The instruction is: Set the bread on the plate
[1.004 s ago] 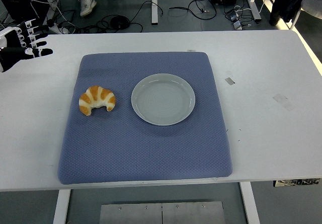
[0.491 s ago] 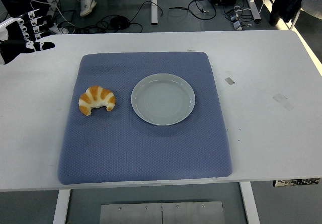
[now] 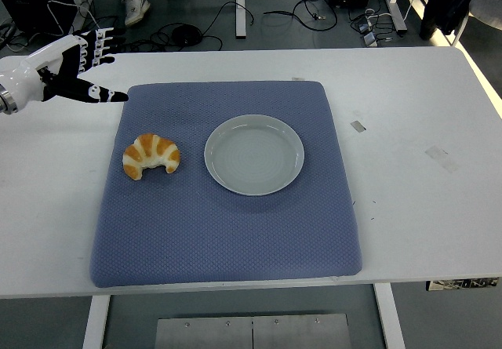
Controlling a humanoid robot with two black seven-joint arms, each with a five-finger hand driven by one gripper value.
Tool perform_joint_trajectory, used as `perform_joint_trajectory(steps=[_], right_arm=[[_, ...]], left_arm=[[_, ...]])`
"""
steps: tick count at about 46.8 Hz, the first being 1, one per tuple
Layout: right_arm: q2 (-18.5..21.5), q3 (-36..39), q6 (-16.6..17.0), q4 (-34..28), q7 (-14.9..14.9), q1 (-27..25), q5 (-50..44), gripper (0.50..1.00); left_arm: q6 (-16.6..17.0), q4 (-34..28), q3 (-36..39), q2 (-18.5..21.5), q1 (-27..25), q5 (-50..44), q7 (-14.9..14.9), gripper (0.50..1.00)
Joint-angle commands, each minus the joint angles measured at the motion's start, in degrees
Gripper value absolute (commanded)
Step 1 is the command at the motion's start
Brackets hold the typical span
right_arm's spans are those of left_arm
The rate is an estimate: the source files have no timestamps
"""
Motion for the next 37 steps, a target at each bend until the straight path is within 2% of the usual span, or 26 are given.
perform_joint_trajectory(steps=[1,7,15,20,27,32,37], right_arm=[[0.0,0.0,0.1,0.0,0.0,0.0,0.0,1.0],[0.0,0.0,0.0,0.0,0.0,0.0,0.0,1.0],[0.0,0.0,0.0,0.0,0.0,0.0,0.0,1.0],[0.0,0.0,0.0,0.0,0.0,0.0,0.0,1.0],[0.0,0.0,0.0,0.0,-0.1,0.0,0.0,1.0],[0.0,0.0,0.0,0.0,0.0,0.0,0.0,1.0],[0.0,0.0,0.0,0.0,0.0,0.0,0.0,1.0]], left_arm=[[1.6,0.0,1.8,-0.2,-0.5,0.7,0.1,0.998],[2.6,-0.2,4.8,0.0,-0.6,5.2,0.1,0.998],[2.6,-2.4,5.5,0.6,-0.3,6.2,0.2,0.998],[0.6,-3.7,5.6,1.4,-0.4,6.1,0.2,0.996],[-4.2,-3.7,7.1,2.8,-1.8,6.3,0.2,0.995],[-4.3,-3.2,11.0,3.7,-4.0,8.4,0.2,0.993],[-4.2,-3.2,11.5,3.9,-3.9,12.8,0.1,0.992]])
